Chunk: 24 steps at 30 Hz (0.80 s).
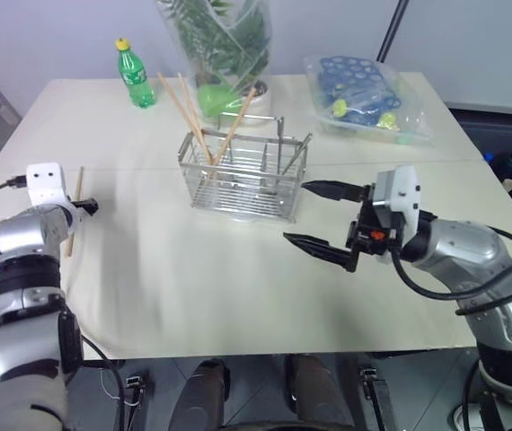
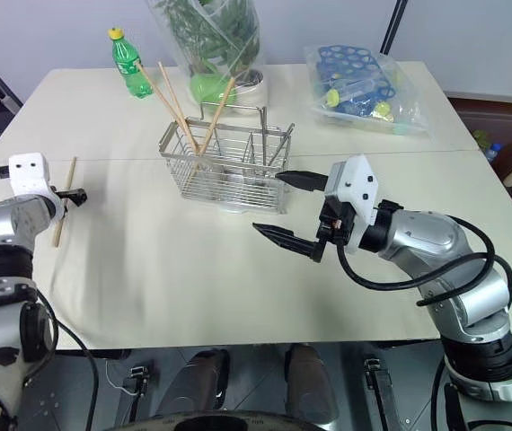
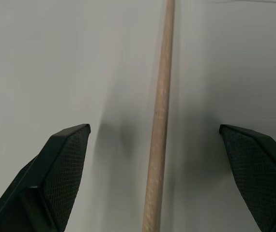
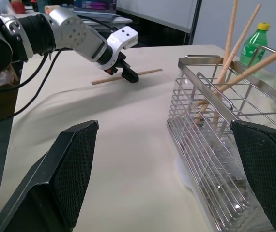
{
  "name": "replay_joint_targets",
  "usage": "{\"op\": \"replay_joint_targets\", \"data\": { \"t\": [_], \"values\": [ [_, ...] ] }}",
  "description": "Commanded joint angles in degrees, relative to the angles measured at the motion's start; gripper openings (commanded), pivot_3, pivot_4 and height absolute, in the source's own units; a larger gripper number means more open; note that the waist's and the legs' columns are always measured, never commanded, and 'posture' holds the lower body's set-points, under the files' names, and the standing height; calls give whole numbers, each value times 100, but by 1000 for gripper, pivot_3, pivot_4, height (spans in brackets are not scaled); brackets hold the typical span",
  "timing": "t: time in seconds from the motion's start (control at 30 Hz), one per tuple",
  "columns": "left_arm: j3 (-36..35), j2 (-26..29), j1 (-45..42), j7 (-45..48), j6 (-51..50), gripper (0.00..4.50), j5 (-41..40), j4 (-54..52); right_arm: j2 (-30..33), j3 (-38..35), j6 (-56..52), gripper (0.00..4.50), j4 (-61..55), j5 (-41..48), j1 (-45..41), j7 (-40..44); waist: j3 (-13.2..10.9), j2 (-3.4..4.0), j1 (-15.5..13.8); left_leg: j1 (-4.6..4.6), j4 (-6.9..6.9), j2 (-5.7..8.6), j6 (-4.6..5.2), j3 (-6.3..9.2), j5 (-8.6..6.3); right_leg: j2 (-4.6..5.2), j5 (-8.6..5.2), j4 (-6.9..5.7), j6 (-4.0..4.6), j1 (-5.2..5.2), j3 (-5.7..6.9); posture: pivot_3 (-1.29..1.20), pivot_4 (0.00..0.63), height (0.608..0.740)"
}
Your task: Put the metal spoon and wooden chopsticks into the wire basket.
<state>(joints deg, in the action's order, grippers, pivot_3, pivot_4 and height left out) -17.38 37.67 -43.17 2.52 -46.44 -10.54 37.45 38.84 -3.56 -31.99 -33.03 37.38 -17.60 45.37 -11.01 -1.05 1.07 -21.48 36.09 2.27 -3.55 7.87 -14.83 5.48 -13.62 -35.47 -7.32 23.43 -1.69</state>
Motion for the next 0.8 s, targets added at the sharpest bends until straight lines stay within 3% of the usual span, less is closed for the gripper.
{"op": "replay_joint_targets", "data": {
  "t": [0.03, 0.33, 0.47, 0.67, 0.8],
  "values": [
    [-195, 138, -59, -118, -95, 4481, 51, 459, 68, -226, 19, 4500, -255, 116, 36, -61, 1, 2, 7, 2, -1, 0, 0, 0, 0, 0, 0, -1, 0, -1, 0, 0, 150, 740],
    [-306, 224, -64, -166, -267, 4481, 59, 594, 246, -383, -97, 4500, -368, 290, 36, -43, 4, 4, 22, 8, 1, -1, 0, -2, 0, 0, 0, -11, 0, -1, 0, 0, 150, 740],
    [-417, 196, 16, -179, -362, 3178, 13, 471, 263, -358, -97, 4500, -334, 304, -13, -76, 4, 4, 27, 8, 1, -1, 0, -3, 0, 1, 0, -11, 0, -1, -1, 0, 150, 740],
    [-538, 204, 75, -186, -446, 52, -11, 366, 257, -332, -91, 4500, -263, 285, -47, -92, 4, 4, 30, 8, 1, -1, 0, -3, 0, 1, 0, -11, 0, 0, -1, 0, 150, 740],
    [-591, 215, 65, -211, -444, 52, -36, 363, 279, -347, -138, 4500, -250, 331, -48, -83, 4, 4, 29, 8, 1, -1, 0, -3, 0, 1, 0, -11, 0, 0, -1, 0, 150, 740]
  ]
}}
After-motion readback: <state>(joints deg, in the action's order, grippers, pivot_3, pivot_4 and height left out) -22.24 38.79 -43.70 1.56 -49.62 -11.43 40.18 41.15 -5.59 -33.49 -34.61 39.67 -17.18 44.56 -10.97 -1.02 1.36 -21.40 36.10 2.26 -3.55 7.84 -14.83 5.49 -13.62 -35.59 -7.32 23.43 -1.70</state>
